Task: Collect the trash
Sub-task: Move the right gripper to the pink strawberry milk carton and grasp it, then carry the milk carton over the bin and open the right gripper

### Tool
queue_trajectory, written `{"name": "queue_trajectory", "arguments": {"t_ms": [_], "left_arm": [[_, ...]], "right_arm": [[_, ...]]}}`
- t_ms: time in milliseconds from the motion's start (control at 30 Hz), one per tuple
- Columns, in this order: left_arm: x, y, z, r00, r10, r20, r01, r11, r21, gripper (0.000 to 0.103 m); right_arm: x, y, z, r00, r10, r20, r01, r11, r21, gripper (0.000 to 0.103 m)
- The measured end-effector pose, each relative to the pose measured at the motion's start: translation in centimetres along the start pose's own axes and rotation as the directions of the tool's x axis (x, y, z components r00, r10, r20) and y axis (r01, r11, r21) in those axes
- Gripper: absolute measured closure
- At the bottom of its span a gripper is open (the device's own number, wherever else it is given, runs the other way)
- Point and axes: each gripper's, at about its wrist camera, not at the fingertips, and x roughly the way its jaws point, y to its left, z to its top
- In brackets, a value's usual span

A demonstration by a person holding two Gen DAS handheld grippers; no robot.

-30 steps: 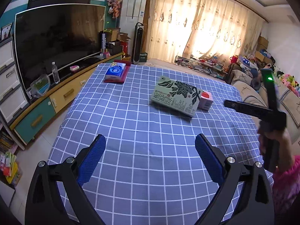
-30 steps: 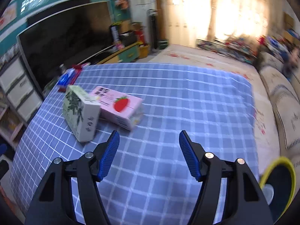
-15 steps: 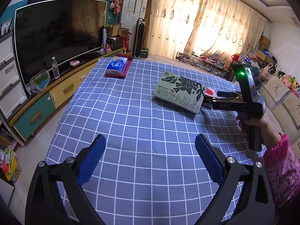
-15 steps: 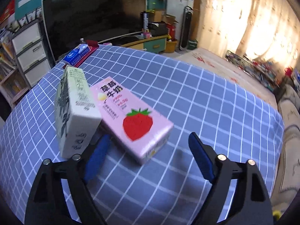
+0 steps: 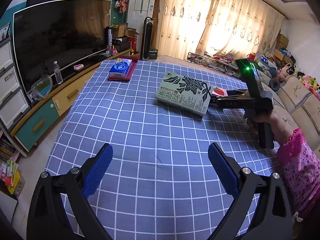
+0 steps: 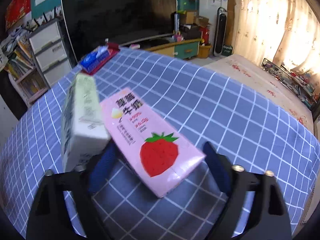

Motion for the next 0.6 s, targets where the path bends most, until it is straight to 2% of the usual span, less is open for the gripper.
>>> {"name": "queue_trajectory", "arguments": {"t_ms": [200, 367, 600], "left_arm": [[0.1, 0.2, -0.2, 1.000, -0.004, -0.012, 0.004, 1.000, -0.011, 0.008], [0.2, 0.0, -0.4, 1.000, -0.022, -0.016, 0.022, 1.000, -0.009, 0.008], [0.1, -0.7, -0.8, 0.998, -0.050, -0.022, 0.050, 0.999, -0.008, 0.008]], "right_arm": [[-2.4, 1.7, -2.9, 0.998, -0.057, -0.010, 0.056, 0.998, -0.022, 0.048], [-5.8, 2.1, -6.3, 0.997, -0.074, -0.003, 0.074, 0.997, 0.036, 0.050], [-11.9, 1.9, -12.3, 0.991, -0.122, 0.046, 0.109, 0.970, 0.215, 0.050]]}}
